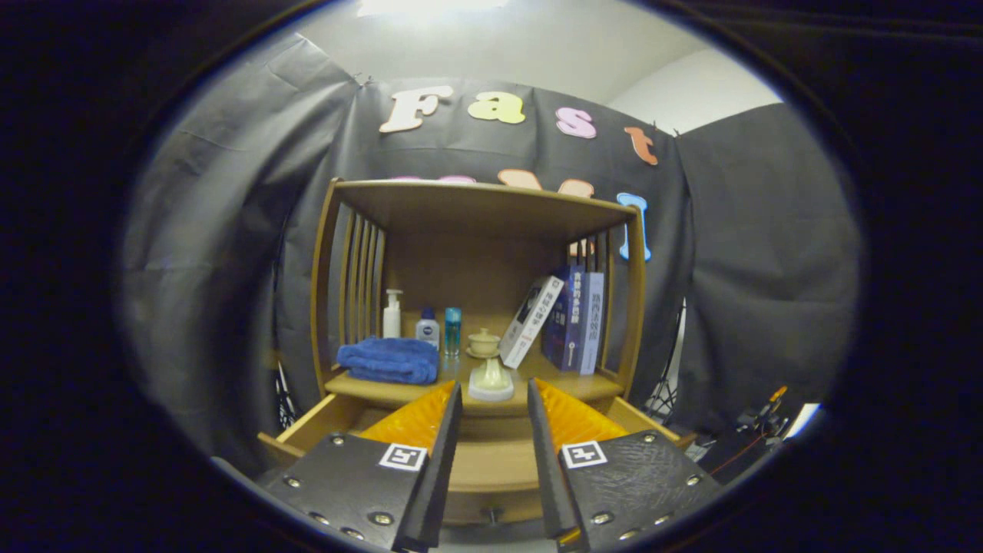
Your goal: Pull open the drawer, take out the items inside it, and place them on the countertop above the cabinet.
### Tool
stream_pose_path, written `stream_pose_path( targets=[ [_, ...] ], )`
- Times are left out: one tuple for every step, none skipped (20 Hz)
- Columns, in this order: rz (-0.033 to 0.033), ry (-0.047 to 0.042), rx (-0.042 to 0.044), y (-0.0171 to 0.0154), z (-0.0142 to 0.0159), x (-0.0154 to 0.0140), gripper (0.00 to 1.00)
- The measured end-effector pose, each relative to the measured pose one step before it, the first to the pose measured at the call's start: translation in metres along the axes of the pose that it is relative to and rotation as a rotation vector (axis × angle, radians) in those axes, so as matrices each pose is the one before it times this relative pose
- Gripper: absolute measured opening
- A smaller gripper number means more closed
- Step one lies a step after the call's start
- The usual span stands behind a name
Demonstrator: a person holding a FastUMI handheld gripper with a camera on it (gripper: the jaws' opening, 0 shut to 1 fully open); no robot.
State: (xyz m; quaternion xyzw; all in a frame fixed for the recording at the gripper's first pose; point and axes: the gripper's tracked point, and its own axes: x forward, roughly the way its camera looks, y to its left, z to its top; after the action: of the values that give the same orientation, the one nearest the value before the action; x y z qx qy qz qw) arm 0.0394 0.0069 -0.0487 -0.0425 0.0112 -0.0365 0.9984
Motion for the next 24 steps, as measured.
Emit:
stream_pose_path(
  targets=[
    [0.00010,0.00824,0.01150,-0.00156,-0.01134,-0.00655,0.50],
    [0.00008,0.00632,0.01168,-0.00126,-0.00855,-0.00573,0.50],
    [0.00340,0.01000,0.01054,0.00017,-0.00883,-0.00345,0.50],
    [0.00536,0.01905,0.00611,0.00032,-0.01047,-0.00358,0.50],
    [0.00652,0.02356,0.00616,-0.00039,-0.01191,-0.00218,0.50],
    [0.01578,0.02487,0.01159,0.00172,-0.01122,-0.00152,0.50],
    [0.02213,0.02329,0.01058,0.00401,-0.01113,-0.00009,0.50],
    [0.01493,0.01740,0.01167,0.00187,-0.01030,0.00068,0.51],
    [0.01105,0.01754,0.01532,0.00028,-0.01031,0.00030,0.52],
    [0.00838,0.01519,0.01807,-0.00002,-0.00929,0.00229,0.52],
    [0.00470,0.00939,0.02056,-0.00027,-0.00841,0.00318,0.52],
    [-0.00668,0.01192,0.02016,-0.00276,-0.00721,0.00353,0.53],
    [-0.01275,0.01710,0.01682,-0.00492,-0.00865,0.00370,0.62],
    [-0.01153,0.01720,0.01222,-0.00501,-0.00718,0.00360,0.70],
    [0.00069,0.01190,0.01399,-0.00014,-0.00557,0.00369,0.79],
    [0.01340,0.00141,0.01288,0.00189,-0.00298,0.00156,0.88],
    [0.01910,-0.00610,0.01312,0.00275,-0.00223,0.00168,0.97],
    [0.01460,-0.00510,0.00973,0.00149,-0.00171,0.00356,0.96],
    [0.00681,0.00210,0.00848,-0.00192,-0.00284,0.00454,0.96],
    [0.00289,0.00658,0.00367,-0.00068,-0.00306,0.00319,0.96],
    [0.00575,0.00434,-0.00046,0.00091,-0.00142,0.00248,0.96],
    [0.00312,0.00394,-0.00505,0.00086,-0.00118,0.00330,0.96],
    [0.00144,-0.00003,-0.00675,0.00004,-0.00005,0.00307,0.96],
    [-0.01194,0.00891,-0.01078,-0.00192,-0.00099,-0.00107,0.96]
  ],
)
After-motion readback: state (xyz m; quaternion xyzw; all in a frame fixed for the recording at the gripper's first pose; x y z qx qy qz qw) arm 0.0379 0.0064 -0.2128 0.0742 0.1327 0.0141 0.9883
